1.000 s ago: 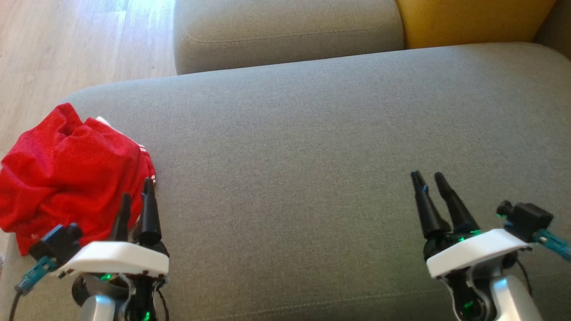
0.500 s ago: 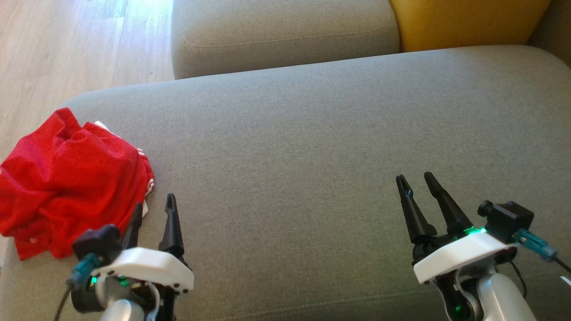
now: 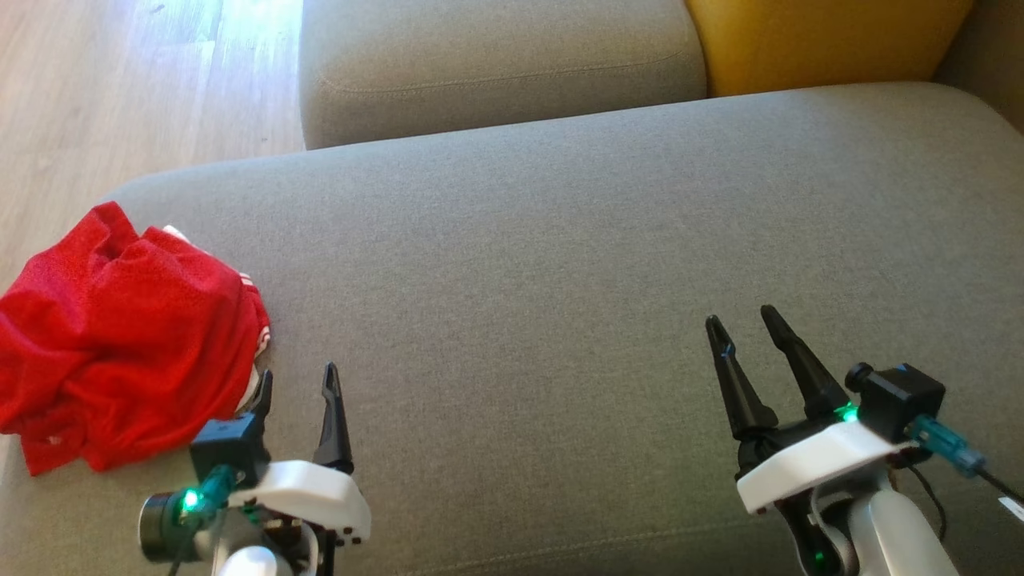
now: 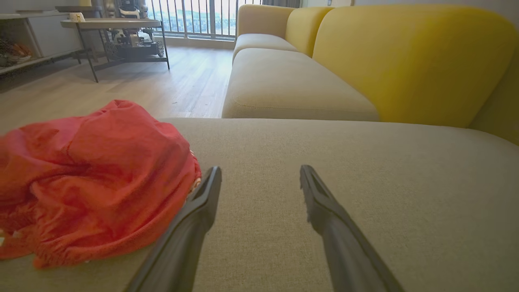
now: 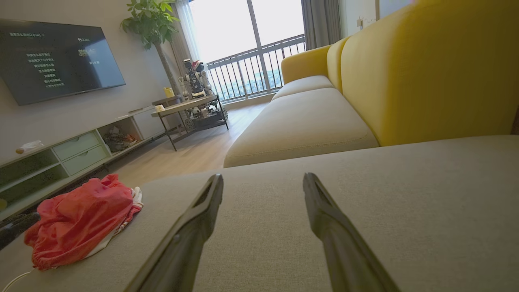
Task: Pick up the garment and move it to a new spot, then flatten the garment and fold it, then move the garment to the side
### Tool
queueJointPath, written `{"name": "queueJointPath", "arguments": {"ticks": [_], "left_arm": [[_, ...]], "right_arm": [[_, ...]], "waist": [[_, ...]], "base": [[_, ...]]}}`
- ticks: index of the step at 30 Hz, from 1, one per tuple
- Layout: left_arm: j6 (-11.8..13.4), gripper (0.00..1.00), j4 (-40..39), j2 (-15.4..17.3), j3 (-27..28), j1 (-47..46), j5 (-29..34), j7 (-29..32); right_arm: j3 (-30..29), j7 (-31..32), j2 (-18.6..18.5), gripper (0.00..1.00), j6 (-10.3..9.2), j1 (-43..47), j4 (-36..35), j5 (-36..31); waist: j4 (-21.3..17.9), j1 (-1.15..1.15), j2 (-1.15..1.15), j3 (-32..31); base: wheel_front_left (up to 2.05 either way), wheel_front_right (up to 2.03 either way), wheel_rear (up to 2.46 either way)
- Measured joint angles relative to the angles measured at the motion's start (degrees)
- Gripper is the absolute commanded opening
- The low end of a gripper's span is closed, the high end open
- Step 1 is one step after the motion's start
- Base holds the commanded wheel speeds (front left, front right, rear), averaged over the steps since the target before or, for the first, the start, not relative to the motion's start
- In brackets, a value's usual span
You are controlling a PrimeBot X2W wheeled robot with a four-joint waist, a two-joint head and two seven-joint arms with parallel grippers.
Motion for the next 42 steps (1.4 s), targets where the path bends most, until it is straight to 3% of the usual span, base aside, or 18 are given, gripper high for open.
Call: {"name": "queueJointPath", "arguments": {"ticks": [10, 18, 25, 29, 34, 42], "left_arm": [[3.43, 1.00, -3.75, 0.29, -1.42, -0.18, 4.45, -1.70], [3.20, 1.00, -4.33, -0.36, -0.99, 0.34, 6.20, -2.93], [-1.79, 1.00, -3.02, -3.96, 3.33, 3.37, 5.63, -4.16], [-4.42, 1.00, -0.78, -5.33, 5.61, 4.11, 7.17, -4.71], [-6.34, 1.00, 1.45, -6.65, 7.01, 4.29, 11.17, -5.24], [-7.83, 1.00, 2.64, -8.29, 9.66, 4.29, 13.37, -5.24]], "right_arm": [[-0.02, -1.81, -0.05, 1.00, 0.00, -0.01, -0.94, -3.96], [0.00, -3.15, -0.10, 1.00, 0.00, -0.02, 1.62, -2.36], [-0.36, -4.05, -0.11, 1.00, 0.00, -0.03, 5.06, -0.96], [-1.07, -5.04, -0.11, 1.00, 0.00, -0.42, 6.77, -3.59], [-1.79, -5.56, -0.16, 1.00, 0.00, -1.76, 7.93, -9.03], [-1.81, -5.64, -0.18, 1.00, 0.00, -2.07, 8.37, -9.37]], "waist": [[-0.28, 0.01, 0.00, -0.32], [-0.55, 0.01, 0.00, -0.88], [-0.74, 0.00, 0.00, -1.43], [-0.93, 0.00, 0.00, -1.61], [-1.06, 0.00, 0.00, -1.73], [-0.99, 0.00, 0.00, -1.64]], "base": [[0.00, 0.00, 0.00], [0.00, 0.00, 0.00], [0.00, 0.00, 0.00], [0.00, 0.00, 0.00], [0.00, 0.00, 0.00], [0.00, 0.00, 0.00]]}}
